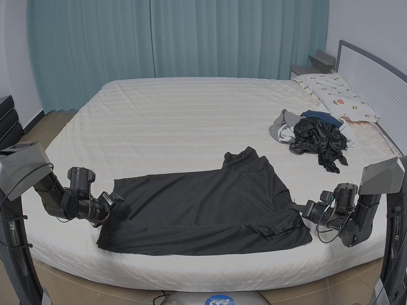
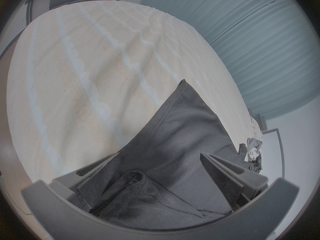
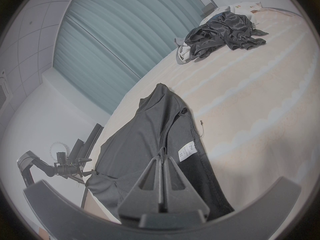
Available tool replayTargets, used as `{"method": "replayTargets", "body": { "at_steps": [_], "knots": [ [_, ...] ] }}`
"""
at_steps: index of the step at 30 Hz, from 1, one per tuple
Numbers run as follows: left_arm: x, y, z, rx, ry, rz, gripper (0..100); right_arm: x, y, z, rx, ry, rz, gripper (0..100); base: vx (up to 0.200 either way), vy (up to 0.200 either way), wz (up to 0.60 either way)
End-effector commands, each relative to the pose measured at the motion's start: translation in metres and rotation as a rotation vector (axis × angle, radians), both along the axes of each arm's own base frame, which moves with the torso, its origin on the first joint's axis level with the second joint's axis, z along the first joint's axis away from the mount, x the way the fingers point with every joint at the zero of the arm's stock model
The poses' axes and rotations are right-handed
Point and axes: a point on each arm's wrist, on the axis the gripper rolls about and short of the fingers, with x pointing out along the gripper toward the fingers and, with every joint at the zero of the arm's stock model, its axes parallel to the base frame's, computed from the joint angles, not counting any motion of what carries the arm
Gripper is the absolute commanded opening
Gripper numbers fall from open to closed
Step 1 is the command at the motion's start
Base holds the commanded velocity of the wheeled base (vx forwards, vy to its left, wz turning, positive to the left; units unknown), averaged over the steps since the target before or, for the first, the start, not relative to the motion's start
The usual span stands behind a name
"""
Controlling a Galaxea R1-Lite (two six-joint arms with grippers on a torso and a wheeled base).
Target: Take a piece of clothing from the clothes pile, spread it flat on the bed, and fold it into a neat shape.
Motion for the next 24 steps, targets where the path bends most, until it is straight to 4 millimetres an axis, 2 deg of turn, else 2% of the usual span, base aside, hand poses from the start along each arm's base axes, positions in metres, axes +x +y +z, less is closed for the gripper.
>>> {"method": "replayTargets", "body": {
  "at_steps": [1,12,13,20,24],
  "knots": [
    [0.002,0.0,-0.004,0.002,0.005,0.001,100,-0.001,0.003,-0.009,-0.005,0.022,0.004,0,0.0,0.0,0.0],
    [-0.001,0.002,-0.002,-0.002,-0.015,0.008,100,-0.001,0.004,-0.016,-0.006,0.042,0.009,0,0.0,0.0,0.0],
    [-0.002,0.004,-0.002,-0.006,-0.013,0.009,100,-0.001,0.004,-0.018,-0.007,0.048,0.009,100,0.0,0.0,0.0],
    [-0.009,0.014,0.003,-0.042,-0.038,0.0,100,0.0,-0.001,-0.015,0.006,0.038,-0.005,100,0.0,0.0,0.0],
    [-0.015,0.016,0.005,-0.05,-0.08,-0.006,100,0.0,-0.007,-0.005,0.101,0.041,-0.073,100,0.0,0.0,0.0]
  ]
}}
